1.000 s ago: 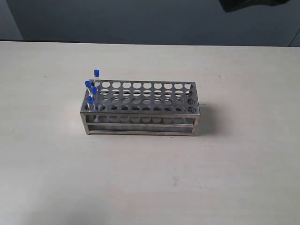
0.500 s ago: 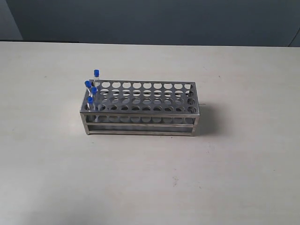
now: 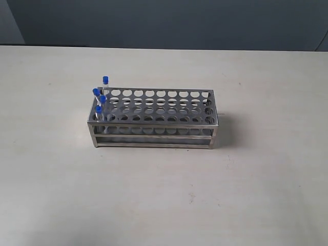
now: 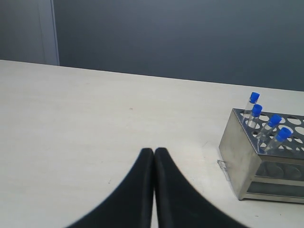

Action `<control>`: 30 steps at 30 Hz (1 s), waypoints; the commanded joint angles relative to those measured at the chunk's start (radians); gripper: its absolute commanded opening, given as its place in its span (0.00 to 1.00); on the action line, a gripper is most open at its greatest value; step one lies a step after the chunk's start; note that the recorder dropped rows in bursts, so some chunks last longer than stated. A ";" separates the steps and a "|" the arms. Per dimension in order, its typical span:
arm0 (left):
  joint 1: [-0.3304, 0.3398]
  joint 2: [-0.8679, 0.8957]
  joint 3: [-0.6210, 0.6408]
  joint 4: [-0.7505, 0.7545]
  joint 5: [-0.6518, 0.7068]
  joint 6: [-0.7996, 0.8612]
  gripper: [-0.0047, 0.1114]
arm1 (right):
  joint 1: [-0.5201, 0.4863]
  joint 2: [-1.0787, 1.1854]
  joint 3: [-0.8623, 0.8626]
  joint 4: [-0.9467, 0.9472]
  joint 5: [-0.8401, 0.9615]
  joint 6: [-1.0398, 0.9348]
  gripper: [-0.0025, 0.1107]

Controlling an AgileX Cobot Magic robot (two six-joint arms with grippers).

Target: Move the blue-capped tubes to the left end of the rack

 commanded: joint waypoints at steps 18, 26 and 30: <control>-0.011 -0.005 -0.003 0.008 -0.005 0.000 0.05 | -0.194 -0.016 0.250 0.053 -0.261 -0.002 0.13; -0.011 -0.005 -0.003 0.008 -0.005 0.000 0.05 | -0.194 -0.016 0.250 0.053 -0.261 -0.002 0.13; -0.011 -0.005 -0.003 0.008 -0.005 0.000 0.05 | -0.194 -0.016 0.250 0.051 -0.261 -0.002 0.13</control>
